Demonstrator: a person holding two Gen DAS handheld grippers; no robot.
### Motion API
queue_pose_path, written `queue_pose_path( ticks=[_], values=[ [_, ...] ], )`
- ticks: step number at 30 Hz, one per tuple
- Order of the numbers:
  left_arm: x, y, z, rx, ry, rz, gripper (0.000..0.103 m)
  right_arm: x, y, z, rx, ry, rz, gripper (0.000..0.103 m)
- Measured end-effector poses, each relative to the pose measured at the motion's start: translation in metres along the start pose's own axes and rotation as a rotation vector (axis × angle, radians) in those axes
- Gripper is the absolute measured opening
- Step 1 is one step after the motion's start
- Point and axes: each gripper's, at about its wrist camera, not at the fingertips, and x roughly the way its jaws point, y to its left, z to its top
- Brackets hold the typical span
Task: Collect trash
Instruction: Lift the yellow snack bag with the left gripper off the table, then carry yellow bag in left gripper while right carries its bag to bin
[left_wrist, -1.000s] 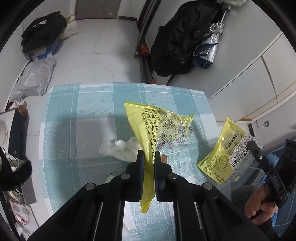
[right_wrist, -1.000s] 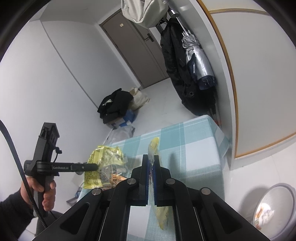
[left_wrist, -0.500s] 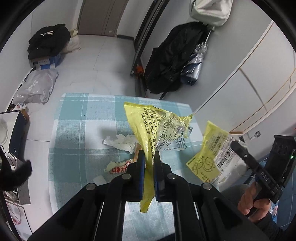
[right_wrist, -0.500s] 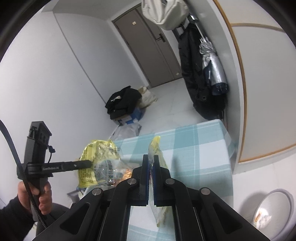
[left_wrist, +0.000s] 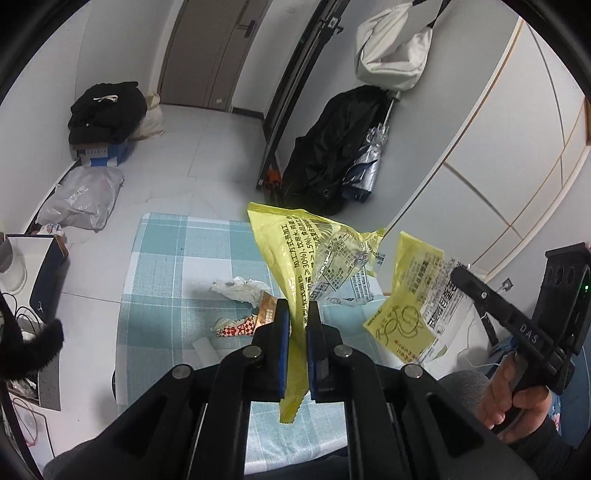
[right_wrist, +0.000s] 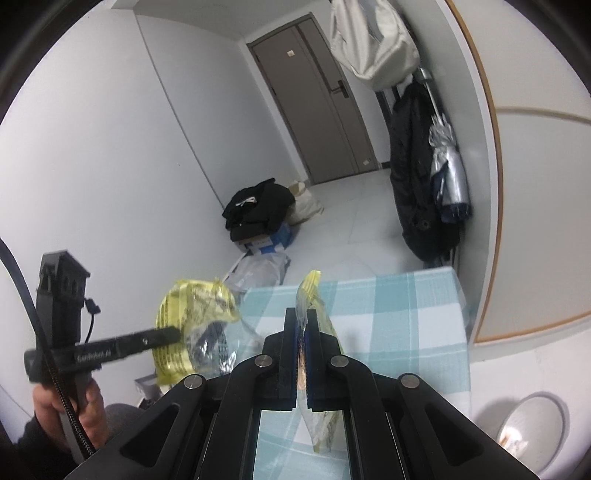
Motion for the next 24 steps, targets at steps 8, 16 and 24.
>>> queue_pose_path(
  ticks=[8,16,24],
  values=[
    [-0.019,-0.019,0.003,0.021,-0.056,-0.017,0.004,-0.033,0.015,0.017,-0.055,-0.049,-0.003,0.002],
    [-0.012,-0.055,0.007,0.08,-0.054,-0.065,0.004,-0.078,0.006,0.035,-0.062,-0.124,-0.025,0.002],
    [0.005,-0.113,0.019,0.156,-0.042,-0.141,0.004,-0.119,-0.038,0.035,-0.06,-0.144,-0.156,0.002]
  ],
)
